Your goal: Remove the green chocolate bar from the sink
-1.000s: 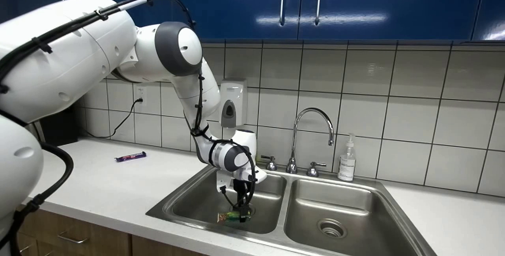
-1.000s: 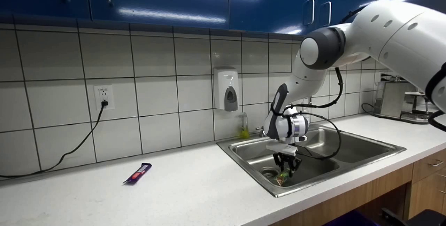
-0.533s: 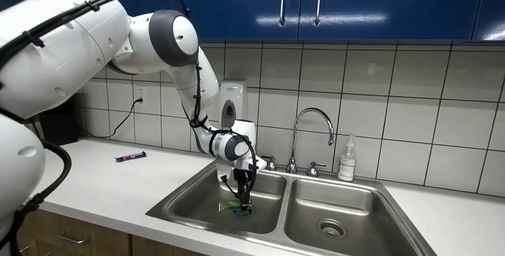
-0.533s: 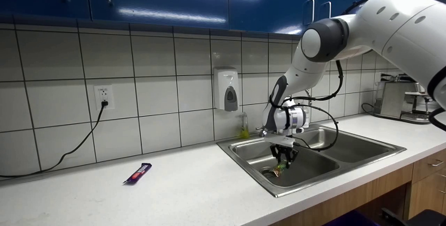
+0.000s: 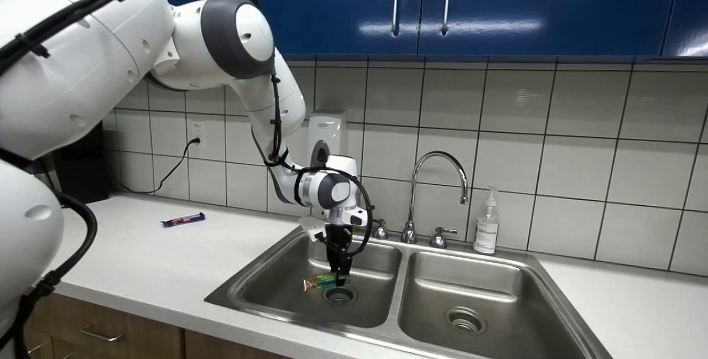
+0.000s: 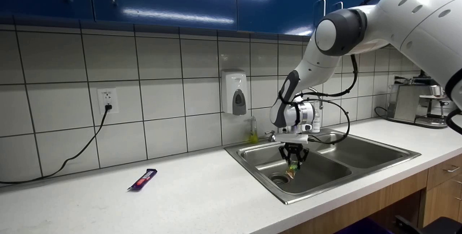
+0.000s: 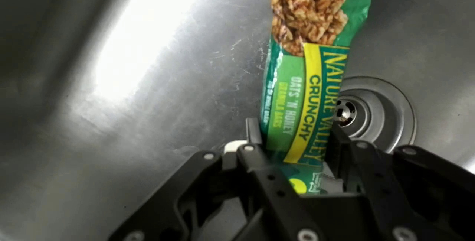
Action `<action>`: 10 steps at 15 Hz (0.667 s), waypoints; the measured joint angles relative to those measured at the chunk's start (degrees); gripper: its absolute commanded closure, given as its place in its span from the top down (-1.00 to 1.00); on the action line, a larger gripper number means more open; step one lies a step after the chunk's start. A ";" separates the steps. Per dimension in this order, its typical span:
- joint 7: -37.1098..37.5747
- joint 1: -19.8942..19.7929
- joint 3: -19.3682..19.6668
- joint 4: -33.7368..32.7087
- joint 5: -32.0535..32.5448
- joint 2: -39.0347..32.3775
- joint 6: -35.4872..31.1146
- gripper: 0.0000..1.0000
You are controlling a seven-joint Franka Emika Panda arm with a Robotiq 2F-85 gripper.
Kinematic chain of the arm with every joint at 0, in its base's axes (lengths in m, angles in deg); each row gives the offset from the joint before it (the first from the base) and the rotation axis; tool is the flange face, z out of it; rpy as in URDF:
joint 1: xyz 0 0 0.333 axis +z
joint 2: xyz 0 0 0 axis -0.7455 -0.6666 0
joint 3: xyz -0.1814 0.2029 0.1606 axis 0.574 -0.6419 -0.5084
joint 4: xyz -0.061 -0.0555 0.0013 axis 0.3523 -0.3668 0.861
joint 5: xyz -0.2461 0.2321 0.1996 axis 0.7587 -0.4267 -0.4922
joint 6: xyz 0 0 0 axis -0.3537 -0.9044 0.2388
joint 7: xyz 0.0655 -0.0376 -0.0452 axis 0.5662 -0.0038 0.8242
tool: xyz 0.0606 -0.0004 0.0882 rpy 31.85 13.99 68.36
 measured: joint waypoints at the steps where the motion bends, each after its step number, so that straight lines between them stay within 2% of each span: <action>1: -1.60 0.00 -0.16 0.18 0.63 0.48 0.30 -0.65; 10: -17.42 0.10 -4.31 6.16 4.59 7.82 0.53 -0.65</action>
